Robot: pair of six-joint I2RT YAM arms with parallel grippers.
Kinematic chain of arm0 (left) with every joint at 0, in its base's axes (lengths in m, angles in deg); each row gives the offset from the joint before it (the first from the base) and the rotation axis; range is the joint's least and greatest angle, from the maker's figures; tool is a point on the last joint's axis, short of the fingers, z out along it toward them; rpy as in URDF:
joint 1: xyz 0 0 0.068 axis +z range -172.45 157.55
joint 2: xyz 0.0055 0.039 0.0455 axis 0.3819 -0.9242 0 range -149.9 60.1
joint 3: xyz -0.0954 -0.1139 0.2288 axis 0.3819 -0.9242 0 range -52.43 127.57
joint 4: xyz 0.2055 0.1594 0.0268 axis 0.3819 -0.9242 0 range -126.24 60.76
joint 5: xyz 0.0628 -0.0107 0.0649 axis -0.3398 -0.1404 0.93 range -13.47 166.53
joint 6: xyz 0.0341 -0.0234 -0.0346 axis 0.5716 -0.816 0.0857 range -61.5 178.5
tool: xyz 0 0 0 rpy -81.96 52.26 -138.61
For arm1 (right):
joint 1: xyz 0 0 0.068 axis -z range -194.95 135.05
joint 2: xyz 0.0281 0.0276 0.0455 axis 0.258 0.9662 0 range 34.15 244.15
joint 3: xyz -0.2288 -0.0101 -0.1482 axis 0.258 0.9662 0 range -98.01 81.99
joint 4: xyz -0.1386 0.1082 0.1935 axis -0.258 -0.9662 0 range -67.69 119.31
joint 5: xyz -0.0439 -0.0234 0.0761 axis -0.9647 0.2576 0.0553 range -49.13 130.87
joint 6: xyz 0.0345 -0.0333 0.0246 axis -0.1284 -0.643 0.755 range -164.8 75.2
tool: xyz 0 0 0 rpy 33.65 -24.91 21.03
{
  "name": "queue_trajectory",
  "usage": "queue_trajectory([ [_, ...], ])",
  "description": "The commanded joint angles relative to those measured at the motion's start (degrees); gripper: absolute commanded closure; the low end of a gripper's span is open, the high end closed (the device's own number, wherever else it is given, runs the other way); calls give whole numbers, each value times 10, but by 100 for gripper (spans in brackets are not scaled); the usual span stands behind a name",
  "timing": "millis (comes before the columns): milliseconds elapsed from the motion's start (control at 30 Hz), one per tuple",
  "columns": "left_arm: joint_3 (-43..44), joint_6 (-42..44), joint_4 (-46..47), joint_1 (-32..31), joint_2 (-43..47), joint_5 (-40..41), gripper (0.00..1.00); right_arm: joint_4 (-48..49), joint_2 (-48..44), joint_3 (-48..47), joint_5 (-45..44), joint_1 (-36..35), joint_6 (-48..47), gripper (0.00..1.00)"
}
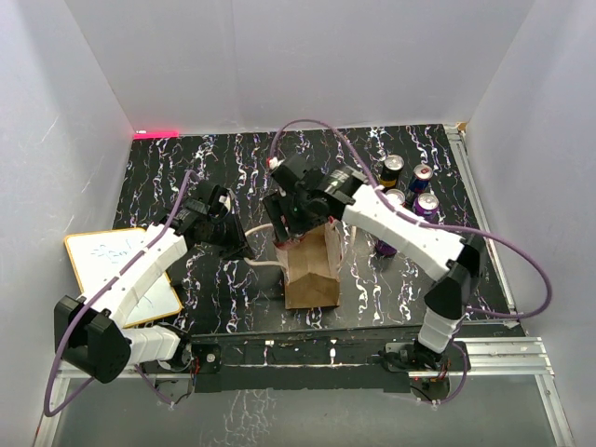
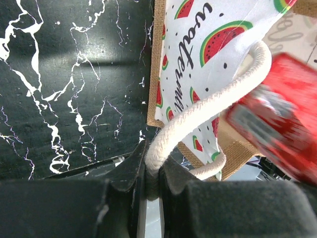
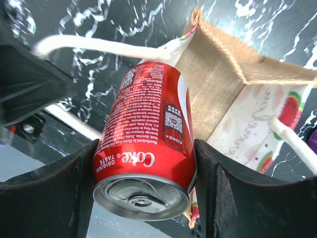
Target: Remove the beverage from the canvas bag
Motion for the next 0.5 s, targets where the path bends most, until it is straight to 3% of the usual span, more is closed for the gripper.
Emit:
queue_trajectory([
  [0, -5, 2, -15, 1, 23, -6, 100, 12, -89, -81, -59, -2, 23, 92],
  [300, 11, 16, -23, 1, 9, 15, 100, -8, -196, -117, -332, 4, -2, 92],
  [400, 16, 21, -20, 1, 2, 12, 100, -9, -214, -105, -387, 64, -9, 92],
  [467, 19, 24, -20, 1, -1, 13, 100, -20, -212, -92, -353, 167, -14, 92],
])
